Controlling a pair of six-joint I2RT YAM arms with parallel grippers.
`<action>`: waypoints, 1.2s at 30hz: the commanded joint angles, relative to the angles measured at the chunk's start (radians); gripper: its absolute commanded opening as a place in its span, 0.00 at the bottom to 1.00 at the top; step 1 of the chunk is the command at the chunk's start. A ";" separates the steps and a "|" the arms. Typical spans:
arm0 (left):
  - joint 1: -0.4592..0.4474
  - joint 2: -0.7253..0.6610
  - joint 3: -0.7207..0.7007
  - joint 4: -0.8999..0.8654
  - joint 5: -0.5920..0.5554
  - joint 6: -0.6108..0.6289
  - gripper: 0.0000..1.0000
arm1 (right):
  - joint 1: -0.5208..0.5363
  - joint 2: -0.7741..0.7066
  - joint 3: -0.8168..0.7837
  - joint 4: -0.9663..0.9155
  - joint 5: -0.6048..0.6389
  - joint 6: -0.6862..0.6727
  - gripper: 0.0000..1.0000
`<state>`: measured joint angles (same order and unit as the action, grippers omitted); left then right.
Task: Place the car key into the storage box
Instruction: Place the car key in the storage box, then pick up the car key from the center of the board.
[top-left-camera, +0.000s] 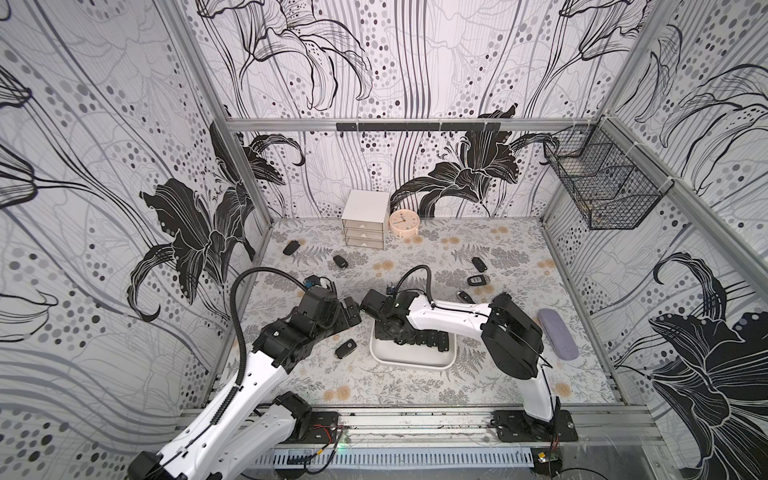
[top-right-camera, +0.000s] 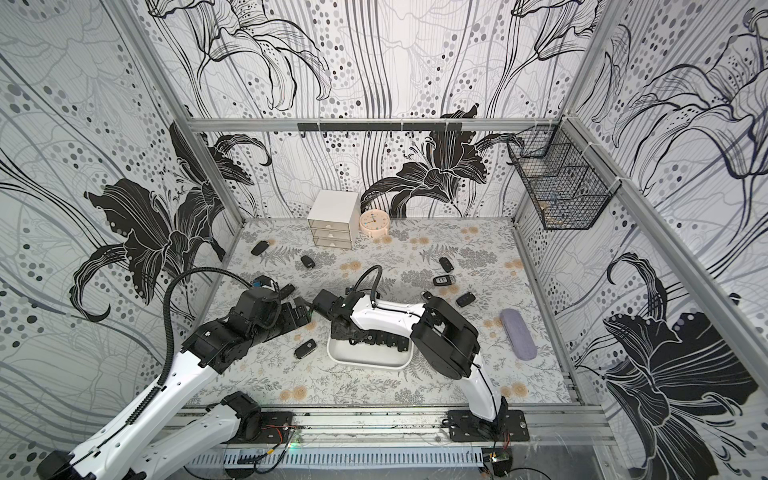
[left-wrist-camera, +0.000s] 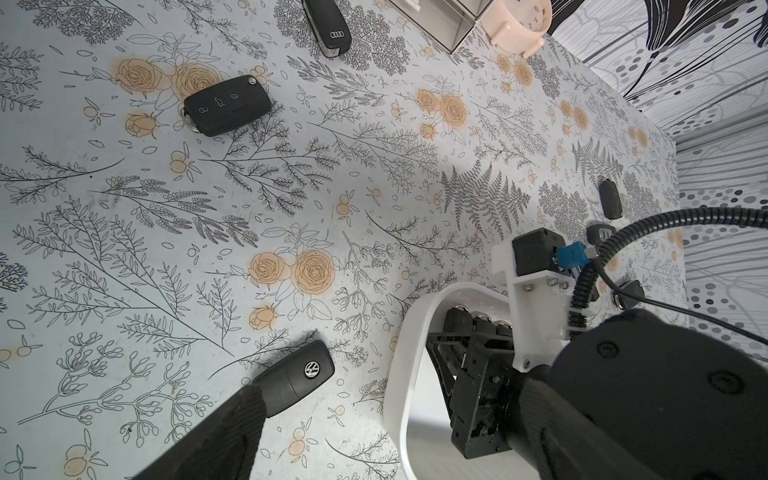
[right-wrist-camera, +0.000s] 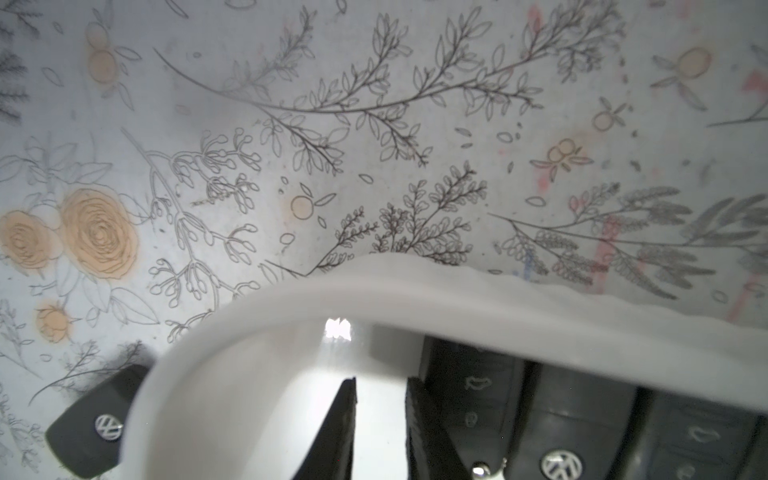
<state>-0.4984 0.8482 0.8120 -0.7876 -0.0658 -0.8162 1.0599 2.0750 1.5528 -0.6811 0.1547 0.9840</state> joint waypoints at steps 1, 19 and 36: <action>-0.003 -0.017 -0.004 0.056 0.021 -0.008 0.99 | 0.006 -0.001 -0.016 -0.035 0.034 0.019 0.25; -0.004 -0.003 -0.041 -0.029 -0.062 -0.045 0.99 | 0.006 -0.204 -0.117 0.117 0.059 -0.144 0.47; -0.008 0.113 -0.137 -0.096 0.035 -0.068 0.95 | -0.019 -0.549 -0.339 0.228 0.062 -0.343 1.00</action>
<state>-0.4992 0.9463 0.6804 -0.8795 -0.0479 -0.8627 1.0561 1.5684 1.2510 -0.4862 0.2241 0.7139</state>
